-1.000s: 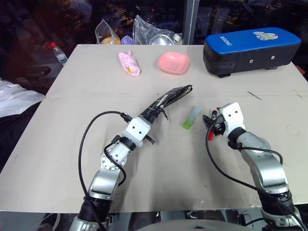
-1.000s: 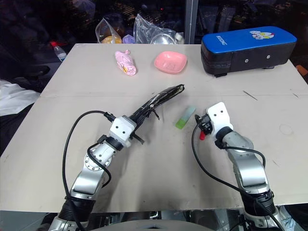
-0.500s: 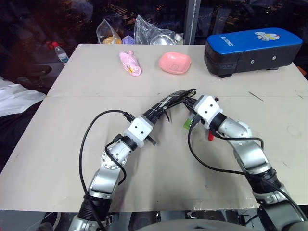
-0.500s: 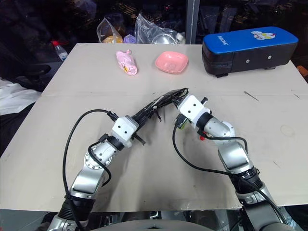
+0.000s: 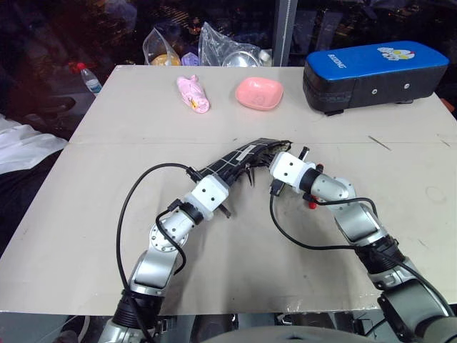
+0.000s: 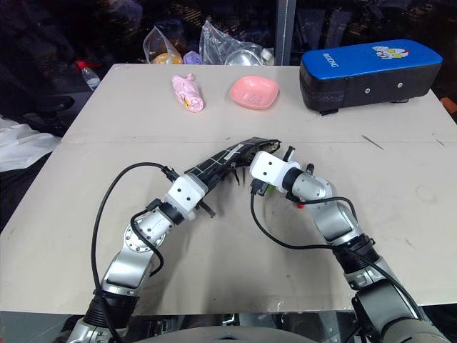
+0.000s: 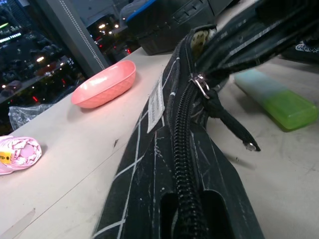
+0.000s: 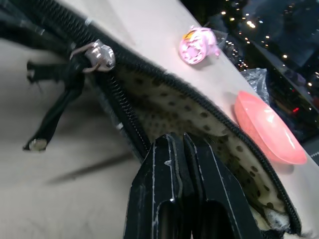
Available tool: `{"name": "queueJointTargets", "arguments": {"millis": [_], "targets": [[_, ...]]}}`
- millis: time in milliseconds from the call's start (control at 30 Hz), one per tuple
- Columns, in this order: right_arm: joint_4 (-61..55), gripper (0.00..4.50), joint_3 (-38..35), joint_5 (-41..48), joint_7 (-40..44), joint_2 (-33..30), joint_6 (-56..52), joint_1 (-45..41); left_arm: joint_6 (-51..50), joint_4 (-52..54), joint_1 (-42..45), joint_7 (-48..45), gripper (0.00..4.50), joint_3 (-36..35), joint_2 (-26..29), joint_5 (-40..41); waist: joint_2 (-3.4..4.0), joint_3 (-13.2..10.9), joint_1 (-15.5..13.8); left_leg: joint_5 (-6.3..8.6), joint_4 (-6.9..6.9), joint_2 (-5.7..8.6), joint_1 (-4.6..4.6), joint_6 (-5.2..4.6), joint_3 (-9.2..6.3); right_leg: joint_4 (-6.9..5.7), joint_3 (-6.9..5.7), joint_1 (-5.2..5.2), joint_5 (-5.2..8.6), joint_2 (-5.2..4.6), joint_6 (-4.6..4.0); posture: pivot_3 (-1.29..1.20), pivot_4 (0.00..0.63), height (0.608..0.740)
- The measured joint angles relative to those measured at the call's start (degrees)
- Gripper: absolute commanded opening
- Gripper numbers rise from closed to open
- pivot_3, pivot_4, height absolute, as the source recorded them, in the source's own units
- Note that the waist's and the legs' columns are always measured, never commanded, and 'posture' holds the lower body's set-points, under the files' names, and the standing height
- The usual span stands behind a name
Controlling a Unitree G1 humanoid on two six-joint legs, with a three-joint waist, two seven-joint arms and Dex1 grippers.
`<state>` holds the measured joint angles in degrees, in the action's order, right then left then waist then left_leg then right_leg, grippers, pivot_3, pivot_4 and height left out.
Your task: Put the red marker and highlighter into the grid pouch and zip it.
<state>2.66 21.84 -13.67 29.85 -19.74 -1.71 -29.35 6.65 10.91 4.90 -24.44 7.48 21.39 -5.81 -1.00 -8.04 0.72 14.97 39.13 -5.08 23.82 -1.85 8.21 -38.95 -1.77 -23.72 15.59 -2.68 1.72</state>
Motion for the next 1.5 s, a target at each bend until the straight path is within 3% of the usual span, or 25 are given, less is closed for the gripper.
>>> {"name": "queueJointTargets", "arguments": {"millis": [133,200,300,467,500,867,1000,1267,1367,1500], "targets": [[5.06,0.07,3.19,-3.37,2.53,-1.43,7.25,-5.04,0.35,0.00,0.89,-1.40,0.00,1.70,1.21,-1.65,0.02,-0.01,0.06,0.00,0.00,0.00,-0.01,0.00,0.02,-0.01,0.00,-0.01,0.00,0.00,0.00,0.00,0.150,0.717],[7.19,0.57,4.97,-4.28,4.56,-2.31,10.43,-7.09,0.33,-0.03,1.60,-2.35,0.00,2.31,2.33,-2.48,0.03,-0.02,0.00,0.00,0.00,0.00,0.00,0.00,0.06,0.00,-0.02,0.00,0.00,0.00,0.00,0.00,0.150,0.717],[11.39,1.77,6.57,-5.95,6.79,-3.35,14.65,-10.20,0.32,-0.53,2.82,-3.27,0.00,2.34,3.14,-3.16,0.04,-0.03,0.00,0.00,0.01,0.00,0.00,0.00,0.09,0.00,-0.01,0.00,0.00,-0.01,-0.01,0.00,0.150,0.717],[17.63,4.33,7.67,-9.28,7.78,-3.98,21.27,-15.66,0.27,-0.69,3.28,-3.57,0.00,2.24,3.07,-3.08,0.06,-0.04,0.04,0.00,0.02,-0.03,0.00,0.01,0.11,0.00,-0.02,-0.01,0.00,0.00,-0.01,0.00,0.150,0.717],[18.53,4.47,7.90,-9.69,7.83,-3.92,22.34,-16.33,0.14,-0.68,3.29,-3.56,0.00,2.19,2.95,-3.02,0.06,-0.04,0.04,-0.01,0.02,-0.03,0.00,0.01,0.12,0.00,-0.01,-0.02,0.00,0.00,-0.01,0.00,0.150,0.717],[21.12,4.47,8.36,-11.85,7.97,-2.28,25.26,-17.67,-1.38,-0.69,2.79,-2.98,0.00,1.86,1.69,-2.72,0.08,-0.05,0.02,-0.01,0.03,-0.04,0.00,0.02,0.33,-0.02,-0.01,-0.02,0.00,-0.01,0.00,0.00,0.150,0.717],[16.30,4.47,4.10,-5.30,10.43,-1.84,20.60,-14.67,-1.57,-0.37,2.74,-2.50,0.00,0.83,1.51,-1.57,0.09,-0.05,-0.13,-0.01,0.04,-0.06,0.01,0.02,0.30,-0.01,-0.02,0.00,0.00,-0.02,0.00,0.00,0.150,0.717],[-13.21,4.47,-12.03,22.16,17.53,-4.41,-12.36,0.15,-2.71,-0.28,1.00,-2.20,0.00,-0.29,1.39,-0.63,0.08,-0.05,-0.32,0.00,0.04,-0.09,0.01,0.00,-0.06,-0.02,-0.05,0.04,0.00,-0.04,-0.01,0.00,0.150,0.717],[-21.30,4.47,-17.55,28.26,13.32,-4.40,-24.46,7.37,-2.80,-0.29,0.92,-2.05,0.00,-0.34,1.18,-0.17,0.08,-0.05,-0.31,0.01,0.03,-0.05,0.01,-0.01,-0.09,-0.01,-0.06,0.06,-0.01,-0.05,-0.02,0.00,0.150,0.717],[-25.00,4.47,-20.15,25.70,3.52,-4.26,-33.31,15.61,-2.76,-0.30,0.95,-2.05,0.00,-0.30,0.80,0.37,0.08,-0.05,-0.26,0.01,0.03,-0.03,0.01,-0.01,-0.11,-0.02,-0.07,0.05,0.00,-0.05,-0.02,0.00,0.150,0.717]]}}
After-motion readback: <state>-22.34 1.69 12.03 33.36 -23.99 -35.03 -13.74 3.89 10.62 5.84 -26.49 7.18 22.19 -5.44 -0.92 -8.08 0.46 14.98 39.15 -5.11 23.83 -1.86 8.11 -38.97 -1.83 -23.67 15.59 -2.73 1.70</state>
